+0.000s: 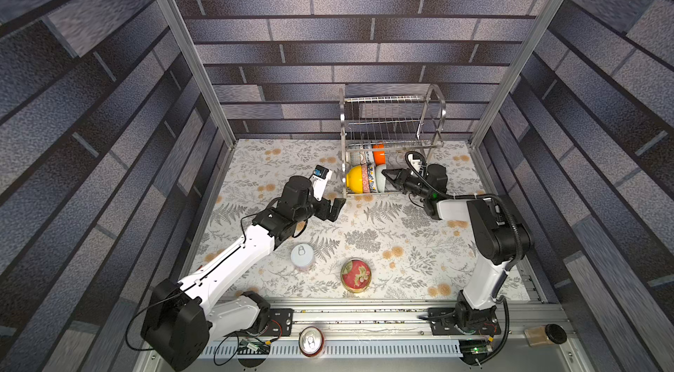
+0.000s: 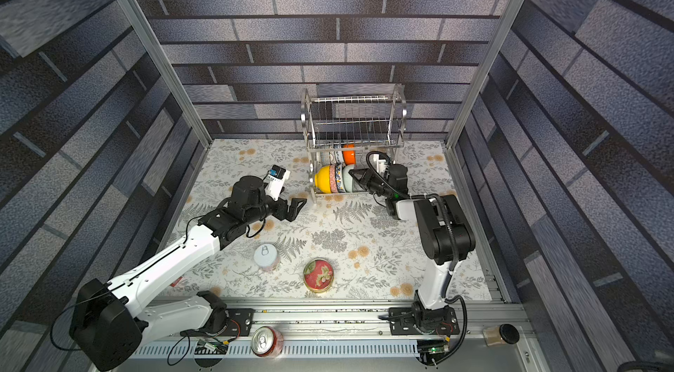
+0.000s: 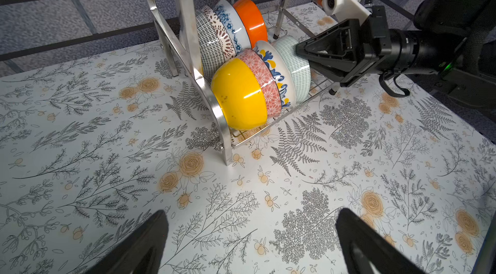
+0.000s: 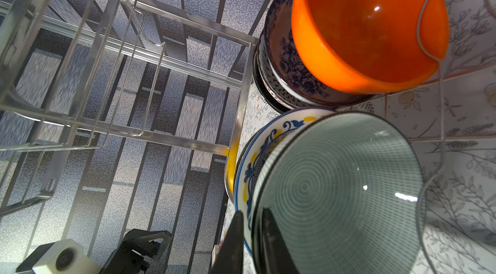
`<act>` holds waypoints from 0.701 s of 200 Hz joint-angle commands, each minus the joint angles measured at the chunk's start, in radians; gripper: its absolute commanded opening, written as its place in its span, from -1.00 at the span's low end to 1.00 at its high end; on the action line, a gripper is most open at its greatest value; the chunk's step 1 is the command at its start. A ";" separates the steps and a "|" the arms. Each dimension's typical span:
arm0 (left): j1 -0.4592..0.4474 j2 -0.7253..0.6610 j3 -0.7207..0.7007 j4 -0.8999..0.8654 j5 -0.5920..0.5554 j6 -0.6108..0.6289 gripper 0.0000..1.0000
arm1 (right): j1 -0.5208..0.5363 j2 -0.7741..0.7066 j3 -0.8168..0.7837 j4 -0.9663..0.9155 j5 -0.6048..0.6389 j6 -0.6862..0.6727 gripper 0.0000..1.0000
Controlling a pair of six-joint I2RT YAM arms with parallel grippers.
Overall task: Load bowls into a dish rack
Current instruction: Place the bowl in the dish rack.
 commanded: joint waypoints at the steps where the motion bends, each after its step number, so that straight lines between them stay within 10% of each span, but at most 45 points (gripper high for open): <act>1: 0.021 -0.013 0.008 -0.029 -0.028 0.012 0.99 | -0.006 -0.019 0.013 0.003 -0.021 -0.047 -0.57; 140: 0.368 -0.174 -0.086 -0.178 -0.230 -0.116 0.99 | 0.003 -0.243 -0.049 -0.370 0.097 -0.332 0.22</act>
